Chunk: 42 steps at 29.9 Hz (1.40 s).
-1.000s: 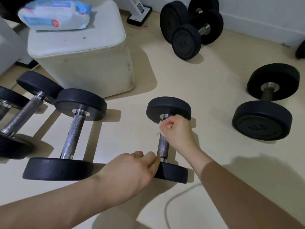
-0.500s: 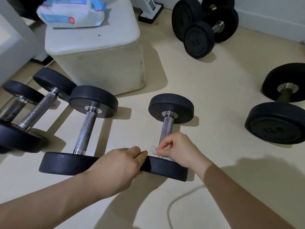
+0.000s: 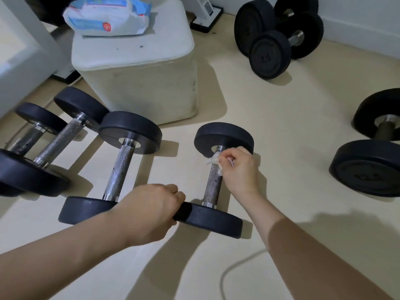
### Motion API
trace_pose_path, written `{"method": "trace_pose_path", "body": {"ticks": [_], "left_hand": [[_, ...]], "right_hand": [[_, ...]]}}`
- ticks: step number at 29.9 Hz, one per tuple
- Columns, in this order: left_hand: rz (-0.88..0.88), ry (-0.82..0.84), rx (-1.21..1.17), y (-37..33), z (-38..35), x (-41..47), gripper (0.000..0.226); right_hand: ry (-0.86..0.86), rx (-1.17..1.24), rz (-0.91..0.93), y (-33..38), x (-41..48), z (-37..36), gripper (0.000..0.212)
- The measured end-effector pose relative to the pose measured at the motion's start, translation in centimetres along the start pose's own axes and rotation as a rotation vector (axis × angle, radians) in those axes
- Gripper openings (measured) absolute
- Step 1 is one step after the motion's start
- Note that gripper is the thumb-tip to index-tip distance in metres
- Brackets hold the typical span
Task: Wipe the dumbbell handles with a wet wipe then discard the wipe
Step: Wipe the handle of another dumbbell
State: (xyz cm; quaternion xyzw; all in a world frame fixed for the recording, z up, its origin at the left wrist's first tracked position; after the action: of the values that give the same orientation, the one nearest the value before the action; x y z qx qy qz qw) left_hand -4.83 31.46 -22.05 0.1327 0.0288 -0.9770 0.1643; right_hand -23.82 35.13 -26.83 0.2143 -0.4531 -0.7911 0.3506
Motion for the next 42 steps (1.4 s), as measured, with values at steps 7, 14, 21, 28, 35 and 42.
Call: {"method": "trace_pose_path", "body": {"ticks": [7,14,21,28,35,42], "left_hand": [[-0.220,-0.148,0.087,-3.2,2.1,0.5,0.042],[-0.138,-0.091,0.049,-2.0,1.6,-0.2,0.052],[0.068,0.077,0.037,0.9,0.3,-1.6,0.043],[0.152,0.067,-0.124,4.5,-1.7,-3.1,0.046],[0.079,-0.021,-0.092,4.2,-1.4,-2.8,0.054],[0.019,-0.072,-0.069,4.7,-1.3,-2.7,0.058]], "right_hand": [[0.188,-0.039,0.064,-0.3,-2.5,-1.1,0.013],[0.115,0.017,0.021,-0.4,-2.4,-2.2,0.013],[-0.081,0.055,0.086,1.1,-0.4,-4.0,0.012],[0.283,0.076,0.068,1.2,-2.7,-5.4,0.013],[-0.162,0.133,-0.081,0.0,0.8,-5.1,0.009],[-0.057,0.160,-0.160,0.9,-0.8,-4.5,0.015]]}}
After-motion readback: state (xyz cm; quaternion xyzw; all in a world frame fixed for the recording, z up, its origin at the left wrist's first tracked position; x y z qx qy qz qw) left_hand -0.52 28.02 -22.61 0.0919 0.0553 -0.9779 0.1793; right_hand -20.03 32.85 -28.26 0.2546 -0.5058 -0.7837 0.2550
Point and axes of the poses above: each hand's wrist, its own x-axis towards the middle knuckle, its own z-axis out of the back of the hand, y = z × x, the point moved 5 cm from there along x, towards the middle knuckle, and after that the axes turned 4 degrees about x, right-handed, at the moved point
